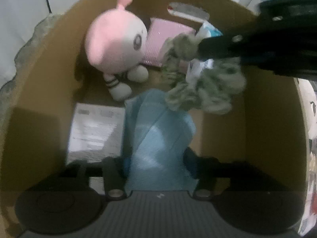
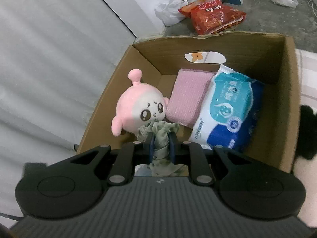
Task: Organize soft objects
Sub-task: 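Carry the towel and scrunchie into the cardboard box and open both tools, then withdraw both tools from the box back over the table, then grasp the gold LOVE tissue pack with the left tool, then lift the gold tissue pack with the left tool while the right tool grasps the red toothpaste, then lift the gold tissue pack with the left tool while the right tool lifts the toothpaste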
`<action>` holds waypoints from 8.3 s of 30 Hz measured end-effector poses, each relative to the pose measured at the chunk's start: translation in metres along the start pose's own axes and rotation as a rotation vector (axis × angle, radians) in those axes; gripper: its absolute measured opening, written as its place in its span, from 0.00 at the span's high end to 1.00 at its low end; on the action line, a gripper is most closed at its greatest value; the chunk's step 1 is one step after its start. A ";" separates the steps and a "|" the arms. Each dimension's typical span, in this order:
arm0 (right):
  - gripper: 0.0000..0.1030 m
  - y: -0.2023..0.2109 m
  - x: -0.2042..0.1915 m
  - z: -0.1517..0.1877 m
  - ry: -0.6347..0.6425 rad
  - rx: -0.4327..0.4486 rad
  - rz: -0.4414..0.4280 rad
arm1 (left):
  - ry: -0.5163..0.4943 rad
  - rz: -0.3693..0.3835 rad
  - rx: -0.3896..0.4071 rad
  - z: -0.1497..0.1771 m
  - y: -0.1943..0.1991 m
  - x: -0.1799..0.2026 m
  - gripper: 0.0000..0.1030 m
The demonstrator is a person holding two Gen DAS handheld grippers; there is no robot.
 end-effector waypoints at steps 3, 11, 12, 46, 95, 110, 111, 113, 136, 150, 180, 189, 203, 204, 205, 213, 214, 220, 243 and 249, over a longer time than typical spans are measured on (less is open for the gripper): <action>0.82 -0.015 0.001 -0.003 -0.011 -0.009 0.011 | -0.005 -0.019 0.034 0.000 0.012 -0.002 0.29; 0.51 -0.023 0.006 -0.008 -0.014 0.015 0.042 | -0.002 -0.022 0.085 -0.003 0.036 -0.007 0.22; 0.50 -0.020 0.005 -0.009 -0.014 0.021 0.033 | -0.002 -0.024 0.094 -0.003 0.039 -0.007 0.22; 0.01 0.397 0.122 0.193 0.164 0.454 0.505 | -0.251 0.365 0.493 0.118 0.179 0.161 0.00; 0.01 0.388 0.307 0.313 -0.169 0.705 0.404 | -0.548 0.171 0.162 0.078 -0.038 0.385 0.62; 0.02 0.372 0.292 0.311 -0.165 0.670 0.355 | -0.816 0.148 0.358 0.080 -0.023 0.409 0.18; 0.02 0.372 0.296 0.312 -0.171 0.667 0.355 | -0.861 0.145 0.355 0.082 -0.026 0.413 0.15; 0.02 0.371 0.302 0.314 -0.186 0.658 0.349 | -0.925 0.136 0.362 0.086 -0.030 0.418 0.11; 0.05 0.354 0.299 0.290 -0.123 0.577 0.310 | -1.032 -0.014 0.297 0.119 -0.051 0.424 0.39; 0.57 0.264 0.322 0.211 -0.028 0.216 0.493 | -0.739 0.104 0.241 0.166 -0.010 0.361 0.39; 0.71 0.264 0.257 0.330 -0.194 0.171 0.318 | -0.320 0.287 0.209 0.191 0.013 0.269 0.37; 0.60 0.273 0.252 0.321 -0.128 0.222 0.329 | -0.432 0.258 0.250 0.186 0.019 0.281 0.21; 0.69 0.259 0.282 0.329 -0.342 0.191 0.178 | -0.478 0.290 0.137 0.178 -0.009 0.296 0.43; 0.73 0.259 0.282 0.329 -0.347 0.191 0.177 | -0.481 0.293 0.142 0.181 -0.007 0.295 0.46; 0.73 0.259 0.282 0.330 -0.358 0.190 0.166 | -0.484 0.294 0.138 0.183 -0.006 0.295 0.47; 0.73 0.264 0.276 0.343 -0.399 0.183 0.126 | -0.486 0.371 0.090 0.210 0.008 0.292 0.42; 0.73 0.264 0.274 0.345 -0.398 0.180 0.128 | -0.491 0.376 0.090 0.213 0.011 0.292 0.34; 0.70 0.273 0.263 0.339 -0.323 0.216 0.180 | -0.563 0.324 0.194 0.212 0.034 0.297 0.22; 0.52 0.263 0.259 0.322 -0.197 0.174 0.284 | -0.562 0.190 0.142 0.179 -0.011 0.308 0.40; 0.42 0.247 0.252 0.320 -0.135 0.153 0.343 | -0.523 0.186 0.134 0.179 -0.008 0.291 0.40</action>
Point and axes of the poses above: each gripper's, at about its wrist camera, not at the fingertips, and y roughly against the way its jaws point, x to its right, z to its underside, the point moved 5 cm from there along -y, roughly the way its jaws point, and after that the axes turned 5 degrees about -y, right-handed, at the moved point
